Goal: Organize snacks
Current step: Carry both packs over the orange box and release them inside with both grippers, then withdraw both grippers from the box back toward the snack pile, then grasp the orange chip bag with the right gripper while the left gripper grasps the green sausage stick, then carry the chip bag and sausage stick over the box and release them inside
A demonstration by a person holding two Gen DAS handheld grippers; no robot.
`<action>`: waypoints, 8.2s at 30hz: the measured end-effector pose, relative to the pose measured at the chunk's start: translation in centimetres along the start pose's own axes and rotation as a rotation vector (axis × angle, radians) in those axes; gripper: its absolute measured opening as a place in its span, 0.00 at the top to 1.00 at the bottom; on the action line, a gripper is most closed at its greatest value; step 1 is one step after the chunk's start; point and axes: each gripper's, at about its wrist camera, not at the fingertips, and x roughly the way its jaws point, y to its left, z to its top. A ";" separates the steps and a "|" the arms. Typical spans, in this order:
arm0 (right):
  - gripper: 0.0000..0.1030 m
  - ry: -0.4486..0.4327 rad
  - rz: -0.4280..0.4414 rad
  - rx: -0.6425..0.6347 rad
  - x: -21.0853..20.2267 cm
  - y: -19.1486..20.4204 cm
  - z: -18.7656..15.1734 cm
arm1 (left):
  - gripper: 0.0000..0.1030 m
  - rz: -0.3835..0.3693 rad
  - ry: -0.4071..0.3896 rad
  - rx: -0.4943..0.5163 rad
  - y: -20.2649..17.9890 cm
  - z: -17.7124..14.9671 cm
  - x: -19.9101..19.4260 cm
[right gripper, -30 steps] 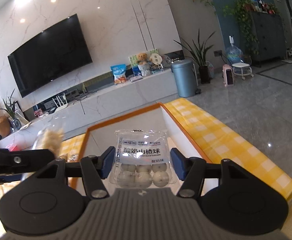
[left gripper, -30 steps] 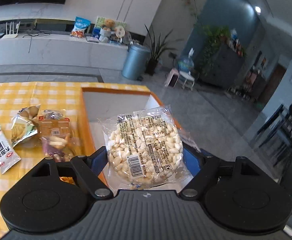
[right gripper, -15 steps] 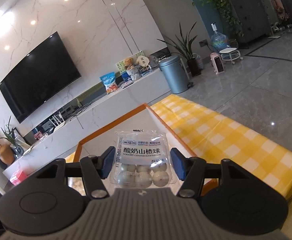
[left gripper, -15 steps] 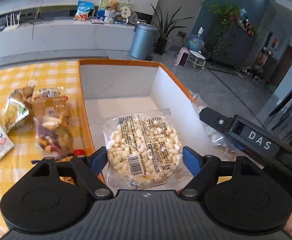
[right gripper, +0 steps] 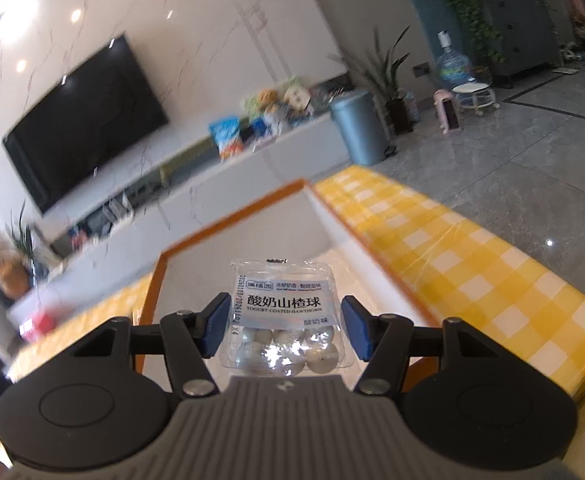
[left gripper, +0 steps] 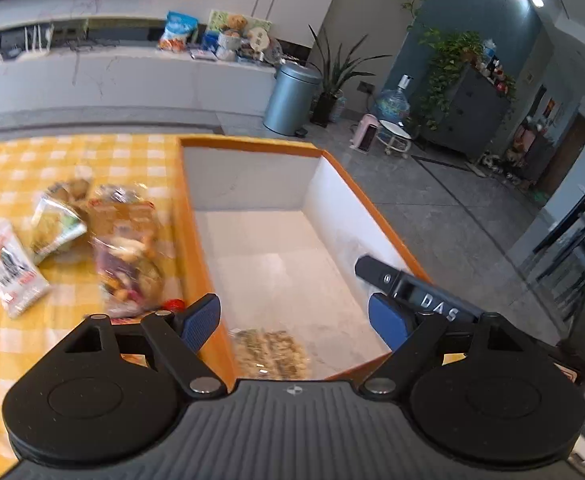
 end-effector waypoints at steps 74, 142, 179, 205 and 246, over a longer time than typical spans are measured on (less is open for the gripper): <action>0.03 0.064 0.043 -0.465 3.1 21.3 -13.8 | 0.10 0.397 0.040 -0.240 23.2 -6.0 -5.8; 0.49 0.050 0.171 -0.404 2.9 19.8 -9.8 | 0.10 0.242 0.068 -0.160 19.3 -6.3 -4.9; 0.48 -0.006 0.195 -0.185 0.7 13.8 -6.5 | 0.71 0.124 0.218 0.265 12.0 -10.2 1.0; 0.48 -0.058 0.172 -0.183 0.1 13.5 -6.2 | 0.75 0.019 0.115 0.150 12.4 -9.1 -0.5; 0.48 -0.087 -0.037 0.148 -1.0 2.0 -1.6 | 0.75 -0.135 0.128 0.329 0.7 0.8 8.5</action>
